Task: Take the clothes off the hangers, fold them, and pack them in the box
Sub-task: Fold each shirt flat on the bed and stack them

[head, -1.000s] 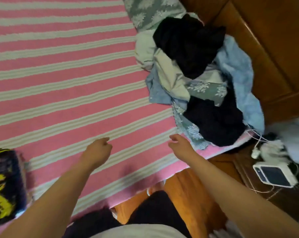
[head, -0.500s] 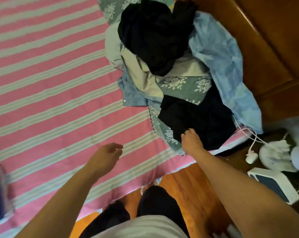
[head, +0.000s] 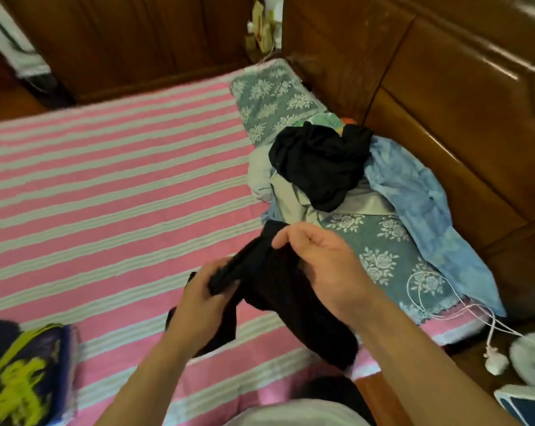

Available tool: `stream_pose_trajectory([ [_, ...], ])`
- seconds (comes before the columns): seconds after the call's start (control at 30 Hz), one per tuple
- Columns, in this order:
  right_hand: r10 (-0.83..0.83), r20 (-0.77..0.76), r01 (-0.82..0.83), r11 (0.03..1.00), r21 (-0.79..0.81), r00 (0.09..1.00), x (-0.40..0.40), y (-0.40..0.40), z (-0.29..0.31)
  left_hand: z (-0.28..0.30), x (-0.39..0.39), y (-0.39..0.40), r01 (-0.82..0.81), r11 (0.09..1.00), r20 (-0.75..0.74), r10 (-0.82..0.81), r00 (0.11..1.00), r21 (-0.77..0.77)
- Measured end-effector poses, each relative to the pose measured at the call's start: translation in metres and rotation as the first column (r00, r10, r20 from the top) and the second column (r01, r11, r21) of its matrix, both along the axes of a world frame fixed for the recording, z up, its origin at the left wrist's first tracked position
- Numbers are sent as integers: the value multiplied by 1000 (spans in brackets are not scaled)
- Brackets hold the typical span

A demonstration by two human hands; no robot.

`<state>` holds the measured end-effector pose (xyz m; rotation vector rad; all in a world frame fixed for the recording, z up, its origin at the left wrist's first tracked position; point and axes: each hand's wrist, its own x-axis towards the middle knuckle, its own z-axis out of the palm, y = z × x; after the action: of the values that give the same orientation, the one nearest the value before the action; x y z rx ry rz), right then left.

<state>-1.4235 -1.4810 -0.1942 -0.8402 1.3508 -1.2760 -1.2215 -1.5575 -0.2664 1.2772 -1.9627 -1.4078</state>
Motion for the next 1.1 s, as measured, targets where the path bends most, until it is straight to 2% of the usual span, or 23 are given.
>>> stream_pose_trajectory([
  [0.1,-93,-148,75,990,-121,985,24,-37,38,74,49,-34,-94,986,-45,88,995,-135],
  [0.23,-210,-317,92,933,-349,925,73,-91,117,194,125,-89,-31,949,-24,25,999,-315],
  [0.3,-299,-400,102,890,-444,866,100,-118,158,255,163,-114,101,909,214,-13,977,-404],
  [0.33,-333,-416,113,875,-471,846,114,-130,175,281,183,-123,177,885,380,0,925,-430],
  [0.37,-369,-435,124,859,-496,821,128,-140,190,303,201,-129,240,860,533,44,845,-450],
  [0.43,-457,-486,135,817,-560,745,158,-155,215,334,241,-142,311,800,710,191,678,-513],
  [0.5,-541,-501,151,766,-625,676,185,-161,231,352,282,-150,302,751,745,355,565,-587],
  [0.57,-599,-495,173,729,-662,630,207,-161,235,363,318,-157,282,684,706,480,521,-673],
  [0.63,-647,-489,211,703,-679,585,225,-158,230,369,346,-165,195,688,652,500,570,-699],
  [0.67,-638,-513,201,717,-667,574,232,-155,227,371,358,-167,75,750,604,464,648,-657],
  [0.7,-570,-593,151,781,-605,569,237,-150,226,371,367,-168,-74,826,520,418,745,-558],
  [0.73,-398,-729,50,892,-450,557,241,-142,227,371,375,-167,-202,887,411,381,828,-415],
  [0.77,-107,-848,-90,980,-179,520,243,-134,226,370,382,-165,-271,916,289,357,889,-297],
  [0.8,250,-873,-233,959,162,418,246,-126,227,370,387,-163,-281,930,186,327,927,-237],
  [0.83,532,-802,-328,835,442,271,250,-119,226,370,389,-160,-247,946,108,274,956,-211],
  [0.87,667,-733,-373,718,587,132,254,-114,228,370,387,-157,-170,966,66,186,980,-194],
  [0.9,672,-737,-413,693,591,74,260,-115,229,370,382,-153,-65,981,66,78,995,-181],
  [0.93,580,-803,-472,751,463,137,269,-119,232,371,375,-147,61,983,114,-41,993,-174],
  [0.97,444,-838,-513,824,242,318,282,-126,235,371,365,-140,190,968,186,-159,970,-161],
  [1.0,343,-780,-517,856,29,524,295,-133,237,371,355,-134,299,943,250,-258,933,-143],
  [1.03,325,-688,-524,846,-95,649,311,-139,238,371,346,-127,375,919,287,-330,899,-119],
  [1.07,353,-631,-551,822,-143,691,325,-143,236,370,339,-123,424,901,301,-379,875,-97],
  [1.1,387,-625,-580,804,-132,678,337,-145,230,370,335,-120,453,888,306,-411,859,-78],
])
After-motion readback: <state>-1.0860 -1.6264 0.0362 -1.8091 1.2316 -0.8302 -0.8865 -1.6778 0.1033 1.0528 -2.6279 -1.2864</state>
